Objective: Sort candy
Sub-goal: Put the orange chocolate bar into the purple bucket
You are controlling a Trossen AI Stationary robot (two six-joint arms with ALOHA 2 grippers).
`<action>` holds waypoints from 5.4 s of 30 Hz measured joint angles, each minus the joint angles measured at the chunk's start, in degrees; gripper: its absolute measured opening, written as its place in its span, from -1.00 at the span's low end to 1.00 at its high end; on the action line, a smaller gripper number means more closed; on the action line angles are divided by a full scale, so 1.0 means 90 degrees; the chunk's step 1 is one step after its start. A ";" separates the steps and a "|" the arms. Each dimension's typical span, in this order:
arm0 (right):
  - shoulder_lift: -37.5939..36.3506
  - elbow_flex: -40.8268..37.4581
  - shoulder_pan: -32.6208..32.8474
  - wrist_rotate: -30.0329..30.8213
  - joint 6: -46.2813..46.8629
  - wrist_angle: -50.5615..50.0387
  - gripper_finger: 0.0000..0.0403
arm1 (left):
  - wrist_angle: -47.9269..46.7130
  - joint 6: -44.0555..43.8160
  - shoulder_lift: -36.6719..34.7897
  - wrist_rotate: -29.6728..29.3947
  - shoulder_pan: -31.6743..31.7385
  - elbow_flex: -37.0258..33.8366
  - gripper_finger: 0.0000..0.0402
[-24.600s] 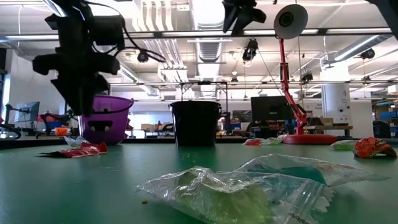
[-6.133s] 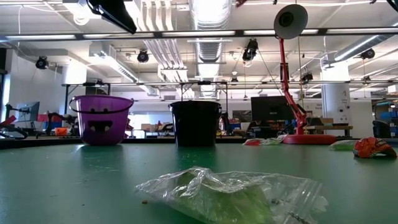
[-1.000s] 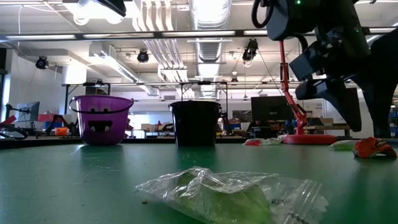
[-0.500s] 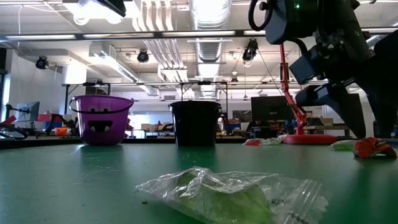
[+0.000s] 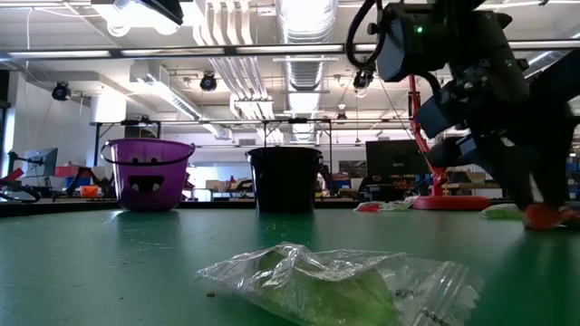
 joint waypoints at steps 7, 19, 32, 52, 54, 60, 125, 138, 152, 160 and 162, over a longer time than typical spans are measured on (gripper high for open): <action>0.0063 -0.0015 -0.0245 0.0353 0.0401 0.0046 -0.71 | -0.0034 0.0000 0.0000 0.0032 0.0000 0.0000 -0.58; -0.0133 0.0272 -0.0248 0.0332 0.0972 -0.0184 -0.95 | -0.0034 -0.0002 0.0000 0.0103 0.0000 0.0000 -0.58; -0.0556 0.3067 -0.0524 0.1456 0.1862 -0.0276 -0.96 | -0.0029 -0.0705 0.0019 -0.0027 0.0000 -0.0007 -0.55; -0.0444 0.4847 -0.1729 0.1971 0.0641 0.2118 -0.96 | 0.1447 -0.0920 0.0464 -0.0020 0.0000 -0.0063 0.00; -0.0444 0.4845 -0.1808 0.1963 0.0548 0.2133 -0.96 | 0.1672 -0.0761 0.0549 -0.0016 0.0000 -0.0063 0.00; -0.0440 0.4847 -0.1922 0.1905 0.0267 0.2175 -0.96 | 0.2065 -0.0521 0.0878 -0.0015 0.0009 -0.0066 0.00; -0.0381 0.4840 -0.1913 0.1946 -0.0268 0.2485 -0.95 | 0.3745 0.1056 0.1554 0.0714 0.0743 -0.0065 -1.00; -0.0381 0.4837 -0.1929 0.1947 -0.0577 0.2430 -0.59 | 0.3218 0.1051 0.1549 0.0699 0.0743 0.0109 -1.00; -0.0454 0.4835 -0.2015 0.3424 -0.0719 0.1536 -0.28 | 0.1002 0.0431 0.1508 -0.0140 0.1032 0.0117 -1.00; -0.0442 0.4835 -0.2048 0.3434 -0.0577 0.0931 -0.33 | -0.0345 -0.0092 0.1508 -0.0159 0.1600 -0.0041 -1.00; -0.0433 0.4835 -0.2091 0.3432 -0.0580 0.0931 -0.34 | -0.0564 -0.0124 0.1508 -0.0165 0.1795 -0.0087 -1.00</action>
